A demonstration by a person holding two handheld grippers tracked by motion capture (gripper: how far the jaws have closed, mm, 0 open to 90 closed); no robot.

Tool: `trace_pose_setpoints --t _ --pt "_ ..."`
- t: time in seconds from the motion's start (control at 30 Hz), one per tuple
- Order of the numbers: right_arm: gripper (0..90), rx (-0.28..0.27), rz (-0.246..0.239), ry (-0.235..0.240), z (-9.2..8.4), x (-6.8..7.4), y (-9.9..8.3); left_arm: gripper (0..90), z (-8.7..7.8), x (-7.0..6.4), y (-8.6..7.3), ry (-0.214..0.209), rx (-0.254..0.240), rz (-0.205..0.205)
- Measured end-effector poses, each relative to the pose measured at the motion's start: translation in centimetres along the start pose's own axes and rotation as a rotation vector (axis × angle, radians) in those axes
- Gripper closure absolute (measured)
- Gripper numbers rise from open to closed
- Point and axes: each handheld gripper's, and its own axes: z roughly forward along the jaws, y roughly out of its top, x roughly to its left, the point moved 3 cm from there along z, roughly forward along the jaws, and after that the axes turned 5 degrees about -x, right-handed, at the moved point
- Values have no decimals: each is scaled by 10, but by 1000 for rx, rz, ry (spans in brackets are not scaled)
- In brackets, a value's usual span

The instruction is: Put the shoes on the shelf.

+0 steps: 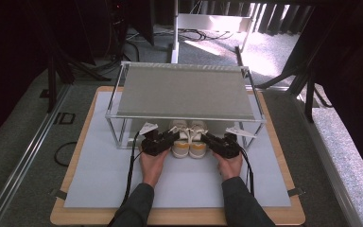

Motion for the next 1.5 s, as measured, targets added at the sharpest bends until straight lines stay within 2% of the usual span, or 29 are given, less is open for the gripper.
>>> trace_pose_setpoints --t 0.1,0.23,0.3,0.4,0.5,0.57,0.63,0.7,0.8,0.83,0.87,0.93,0.97,1.0,1.03,1.07,1.1,1.13,1.17,1.2,1.23,1.27,1.33,1.37,1.4,1.43,1.5 --pt "704 -4 1 -1 6 0 1 553 1 5 0 11 -17 -21" --pt "703 -5 8 -11 12 -1 0 553 3 9 -1 28 -16 -31" --pt "704 -4 14 -17 14 -2 -1 554 5 11 -2 33 -22 -53" --pt "703 -2 19 -25 15 -2 -1 549 6 12 -3 41 -27 -57" --pt "678 19 25 -32 16 -1 1 506 8 15 -4 63 -26 -83" --pt "656 19 44 -33 17 -2 1 481 8 16 -3 53 -32 -96" --pt "633 16 58 -35 17 -3 1 446 6 15 -3 59 -40 -88" --pt "565 10 51 -45 16 -3 2 405 4 16 -2 58 -52 -93" --pt "536 -12 50 -45 14 -3 3 375 -2 16 -2 58 -74 -92" --pt "502 -32 19 -54 10 0 4 368 -7 16 -2 50 -84 -90" --pt "494 -47 -8 -42 9 0 4 359 -7 16 -2 50 -84 -90" --pt "475 -47 -10 -43 5 4 4 347 -14 13 -3 26 -85 -62" --pt "459 -54 -13 -39 1 7 5 337 -17 13 -3 27 -88 -46" --pt "459 -54 -13 -39 1 7 5 335 -17 13 -3 27 -88 -46" --pt "425 -68 -34 -21 -4 12 6 324 -22 11 -4 8 -96 -38" --pt "399 -68 -44 -23 -6 14 7 314 -22 11 -4 8 -96 -38" --pt "386 -62 -56 -25 -8 16 7 299 -26 8 -4 9 -98 -10" --pt "386 -62 -56 -25 -8 16 7 279 -26 8 -4 9 -98 -10" --pt "385 -43 -82 -15 -10 20 5 269 -30 4 -5 11 -95 24" --pt "385 -43 -82 -15 -10 20 5 265 -30 4 -5 11 -95 24" --pt "356 -34 -109 -21 -11 24 3 255 -33 1 -5 20 -89 56" --pt "342 -30 -117 -24 -12 25 3 251 -34 -1 -6 26 -86 75" --pt "321 -27 -126 -30 -12 28 1 250 -35 -2 -6 30 -82 90" --pt "299 -12 -150 -40 -12 31 -1 250 -35 -6 -7 35 -75 124" --pt "298 -4 -164 -44 -12 33 -2 248 -35 -6 -7 35 -75 124" --pt "290 14 -185 -53 -11 35 -4 231 -34 -9 -9 51 -65 153" --pt "275 27 -220 -69 -9 39 -8 203 -33 -11 -10 55 -53 166"
